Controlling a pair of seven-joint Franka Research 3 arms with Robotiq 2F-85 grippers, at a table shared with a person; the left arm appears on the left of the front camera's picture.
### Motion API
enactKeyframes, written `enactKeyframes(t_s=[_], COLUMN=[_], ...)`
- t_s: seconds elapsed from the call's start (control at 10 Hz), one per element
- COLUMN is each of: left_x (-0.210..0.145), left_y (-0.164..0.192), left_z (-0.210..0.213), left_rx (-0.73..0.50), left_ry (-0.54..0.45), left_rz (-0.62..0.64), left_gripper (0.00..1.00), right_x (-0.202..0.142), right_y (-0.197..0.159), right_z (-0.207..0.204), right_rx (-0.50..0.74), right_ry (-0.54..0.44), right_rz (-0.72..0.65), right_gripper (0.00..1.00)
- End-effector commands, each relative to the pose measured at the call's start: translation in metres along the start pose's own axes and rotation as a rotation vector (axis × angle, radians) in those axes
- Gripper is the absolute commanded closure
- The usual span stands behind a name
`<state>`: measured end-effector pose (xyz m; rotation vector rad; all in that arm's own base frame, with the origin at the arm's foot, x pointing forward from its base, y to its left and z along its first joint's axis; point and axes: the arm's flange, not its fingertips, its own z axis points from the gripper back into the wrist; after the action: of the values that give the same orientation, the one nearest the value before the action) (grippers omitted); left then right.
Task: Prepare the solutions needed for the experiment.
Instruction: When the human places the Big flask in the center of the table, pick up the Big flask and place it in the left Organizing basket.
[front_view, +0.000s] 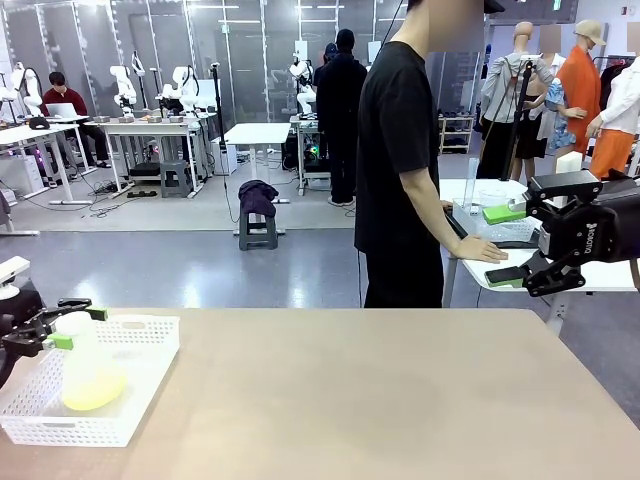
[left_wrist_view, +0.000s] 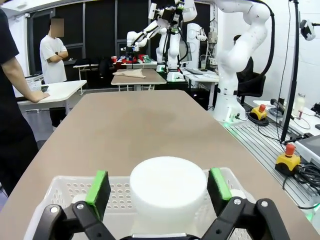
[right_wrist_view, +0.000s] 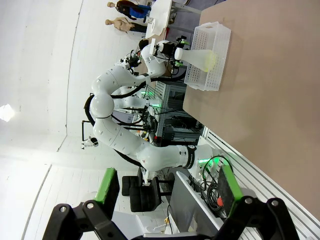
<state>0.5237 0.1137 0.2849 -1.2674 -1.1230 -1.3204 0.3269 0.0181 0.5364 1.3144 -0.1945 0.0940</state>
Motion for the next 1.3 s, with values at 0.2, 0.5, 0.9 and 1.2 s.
enactKeyframes(t_s=[0.2, 0.5, 0.9, 1.2], left_x=[-0.001, -0.001, -0.001, -0.003], left_y=[-0.001, -0.001, -0.001, -0.008], left_z=[-0.001, -0.001, -0.001, 0.01], left_rx=[-0.01, -0.01, -0.01, 0.003], left_ry=[0.005, 0.005, 0.005, 0.022], left_rz=[-0.001, -0.001, -0.001, -0.005], left_gripper=[0.0, 0.0, 0.0, 0.0], right_x=[0.001, 0.001, 0.001, 0.001], right_y=[0.0, 0.0, 0.0, 0.0], right_z=[0.0, 0.0, 0.0, 0.0], right_rx=[0.015, 0.015, 0.015, 0.015], right_ry=[-0.002, -0.002, -0.002, -0.002], right_rz=[0.008, 0.008, 0.008, 0.008], right_gripper=[0.0, 0.0, 0.0, 0.0])
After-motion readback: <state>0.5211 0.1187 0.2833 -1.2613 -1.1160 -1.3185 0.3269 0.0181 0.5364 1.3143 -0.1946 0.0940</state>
